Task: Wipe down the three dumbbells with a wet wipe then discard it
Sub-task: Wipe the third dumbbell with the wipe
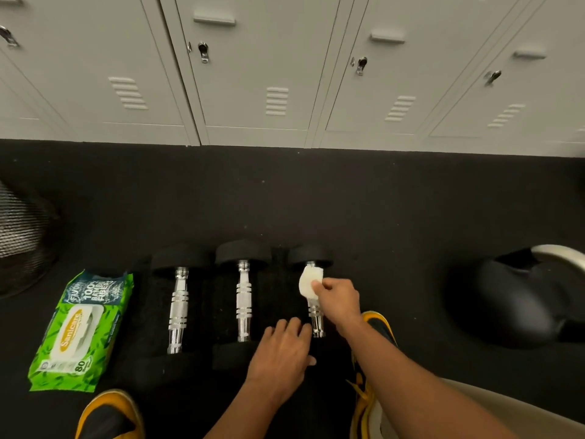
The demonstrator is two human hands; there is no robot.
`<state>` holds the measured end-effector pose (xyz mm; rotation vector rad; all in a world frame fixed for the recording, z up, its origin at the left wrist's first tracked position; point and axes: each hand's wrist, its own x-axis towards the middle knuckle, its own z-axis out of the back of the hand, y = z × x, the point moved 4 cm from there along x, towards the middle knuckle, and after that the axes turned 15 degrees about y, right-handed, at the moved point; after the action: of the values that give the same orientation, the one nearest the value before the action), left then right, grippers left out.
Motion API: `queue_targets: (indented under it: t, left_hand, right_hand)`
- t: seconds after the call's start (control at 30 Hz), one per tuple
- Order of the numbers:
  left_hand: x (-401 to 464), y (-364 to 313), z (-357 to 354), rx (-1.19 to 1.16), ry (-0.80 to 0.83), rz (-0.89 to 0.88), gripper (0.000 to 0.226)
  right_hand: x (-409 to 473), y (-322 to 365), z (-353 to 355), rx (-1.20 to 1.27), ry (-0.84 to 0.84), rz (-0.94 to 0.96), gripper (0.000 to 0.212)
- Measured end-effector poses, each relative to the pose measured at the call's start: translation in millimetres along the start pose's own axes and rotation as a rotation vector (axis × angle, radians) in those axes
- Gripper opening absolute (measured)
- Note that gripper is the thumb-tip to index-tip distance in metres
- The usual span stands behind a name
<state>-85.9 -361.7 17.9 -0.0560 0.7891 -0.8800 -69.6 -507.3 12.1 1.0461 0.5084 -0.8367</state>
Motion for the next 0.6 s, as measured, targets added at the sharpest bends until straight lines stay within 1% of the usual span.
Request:
queue_targets:
  t: [0.1,0.23,0.4,0.5,0.6]
  left_hand:
    - [9,-9,-5,0.006,0.001,-0.049,0.055]
    - [11,-18,-9,0.017,0.009,-0.085,0.056]
    - [15,-22,-23,0.045,-0.023,-0.119,0.046]
    - [19,-23,-30,0.062,-0.013,-0.156,0.050]
    - [22,-24,-29,0.072,-0.012,-0.153,0.053]
  right_hand:
    - [5,-5,15,-0.087,-0.091,-0.023,0.040]
    - [9,-4,17,-0.225,-0.123,-0.071,0.028]
    - [28,1,-2,-0.257,-0.095,-0.117,0.033]
    - [36,5,-7,-0.245,-0.095,-0.143,0.034]
    - [35,6,-4,-0.242,-0.143,-0.166,0.034]
